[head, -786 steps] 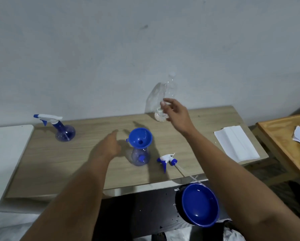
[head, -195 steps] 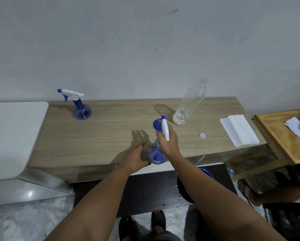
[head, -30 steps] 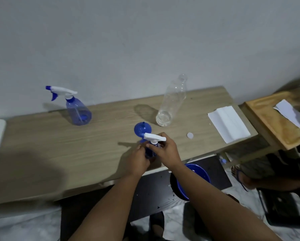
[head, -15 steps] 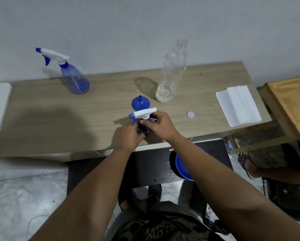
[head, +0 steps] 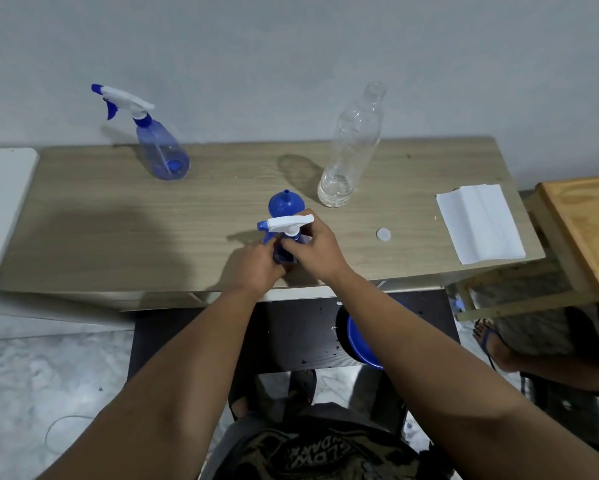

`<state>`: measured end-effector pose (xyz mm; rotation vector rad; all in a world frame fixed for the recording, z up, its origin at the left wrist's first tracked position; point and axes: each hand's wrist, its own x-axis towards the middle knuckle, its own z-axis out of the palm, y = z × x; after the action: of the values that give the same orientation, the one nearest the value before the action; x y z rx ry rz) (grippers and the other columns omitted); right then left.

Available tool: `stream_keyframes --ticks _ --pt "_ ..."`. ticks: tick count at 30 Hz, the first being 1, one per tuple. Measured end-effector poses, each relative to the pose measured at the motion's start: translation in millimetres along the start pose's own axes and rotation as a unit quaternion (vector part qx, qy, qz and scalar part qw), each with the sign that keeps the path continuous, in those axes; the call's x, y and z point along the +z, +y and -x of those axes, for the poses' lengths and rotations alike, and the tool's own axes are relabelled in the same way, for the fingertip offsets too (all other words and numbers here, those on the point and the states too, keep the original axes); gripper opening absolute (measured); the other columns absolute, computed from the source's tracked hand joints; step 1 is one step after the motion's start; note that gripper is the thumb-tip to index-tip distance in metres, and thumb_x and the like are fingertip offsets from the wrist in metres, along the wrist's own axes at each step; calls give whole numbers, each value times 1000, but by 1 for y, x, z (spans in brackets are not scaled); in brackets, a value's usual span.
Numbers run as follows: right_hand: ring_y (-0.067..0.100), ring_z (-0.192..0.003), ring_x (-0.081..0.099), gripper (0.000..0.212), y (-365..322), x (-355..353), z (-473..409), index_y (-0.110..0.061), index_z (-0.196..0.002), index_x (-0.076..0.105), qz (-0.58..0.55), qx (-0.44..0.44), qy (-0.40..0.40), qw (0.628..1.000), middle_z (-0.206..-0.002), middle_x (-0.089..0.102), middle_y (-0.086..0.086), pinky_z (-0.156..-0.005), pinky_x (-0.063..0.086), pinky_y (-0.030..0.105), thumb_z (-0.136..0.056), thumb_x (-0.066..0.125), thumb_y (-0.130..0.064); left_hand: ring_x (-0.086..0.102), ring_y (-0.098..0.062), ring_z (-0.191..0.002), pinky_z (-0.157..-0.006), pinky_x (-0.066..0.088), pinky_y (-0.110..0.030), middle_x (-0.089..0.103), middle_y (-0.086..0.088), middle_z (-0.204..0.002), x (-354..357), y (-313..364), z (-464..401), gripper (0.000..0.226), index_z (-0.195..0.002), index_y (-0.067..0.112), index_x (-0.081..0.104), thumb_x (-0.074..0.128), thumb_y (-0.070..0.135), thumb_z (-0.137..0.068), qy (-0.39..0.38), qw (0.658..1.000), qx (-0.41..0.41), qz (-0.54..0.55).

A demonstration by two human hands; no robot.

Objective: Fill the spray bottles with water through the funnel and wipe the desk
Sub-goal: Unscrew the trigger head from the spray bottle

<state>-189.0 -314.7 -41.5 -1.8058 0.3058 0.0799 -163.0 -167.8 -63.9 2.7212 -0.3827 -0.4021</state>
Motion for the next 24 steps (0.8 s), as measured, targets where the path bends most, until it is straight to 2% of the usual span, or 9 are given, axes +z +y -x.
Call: stream_keyframes --ticks 2,4,7,11,17,18,20,22,24 --pt "7 -83 70 37 -3 2 -2 -15 -110 69 17 2 -13 1000 -94 74 -7 -78 55 30 -73 71 -20 66 -32 -80 -64 47 -34 70 -2 -91 0 -1 0 33 -110 32 56 64 47 -82 3 1000 5 -3" --pt "12 -92 73 44 -4 2 -2 -22 -114 65 17 5 -6 1000 -98 74 -9 -83 59 35 -74 81 -24 68 -32 -80 -66 52 -36 71 -3 -89 0 -1 0 40 -109 27 59 62 55 -80 -1 1000 -11 3" --pt "16 -89 72 32 -4 4 -1 -19 -107 64 23 2 5 1000 -93 73 -5 -87 60 43 -77 75 -20 67 -33 -80 -69 54 -38 70 -2 -91 -1 1 1 40 -109 32 57 60 59 -80 -10 1000 -7 17" --pt "12 -97 71 49 -6 7 1 -23 -120 59 15 2 6 1000 -104 73 -9 -87 58 29 -77 82 -21 68 -31 -80 -67 53 -36 70 -2 -87 -2 0 3 35 -105 27 60 60 53 -81 -12 1000 -22 13" --pt "-1 -88 71 25 -12 5 9 -6 -116 71 -21 -19 19 999 -101 77 0 -80 51 13 -92 76 -5 68 -32 -84 -68 50 -35 71 -5 -91 -6 -1 6 31 -111 25 60 65 43 -86 -11 1000 -15 8" --pt "0 -88 72 23 -18 4 11 -5 -114 72 -27 -26 31 999 -101 78 2 -80 52 14 -92 76 -5 68 -31 -83 -69 50 -34 72 -2 -92 -8 -1 7 38 -115 30 59 65 50 -84 -15 1000 -17 19" --pt "13 -91 72 17 -32 0 10 -2 -108 72 -46 -45 66 996 -100 77 13 -83 58 32 -91 76 -6 70 -29 -83 -72 55 -36 73 5 -94 -10 -2 9 55 -122 46 50 63 67 -73 -16 999 -17 38" --pt "24 -89 70 15 -54 -7 7 -2 -106 71 -67 -79 94 990 -99 74 21 -87 58 51 -91 74 -6 71 -29 -87 -76 58 -39 75 7 -96 -11 -3 10 67 -127 53 43 66 68 -66 -11 999 -21 46" --pt "26 -93 69 26 -79 -19 3 -2 -115 68 -126 -97 116 980 -106 73 25 -90 58 53 -90 75 -4 71 -28 -88 -79 58 -39 75 7 -98 -13 -4 11 70 -129 52 41 69 63 -66 -11 998 -26 50"
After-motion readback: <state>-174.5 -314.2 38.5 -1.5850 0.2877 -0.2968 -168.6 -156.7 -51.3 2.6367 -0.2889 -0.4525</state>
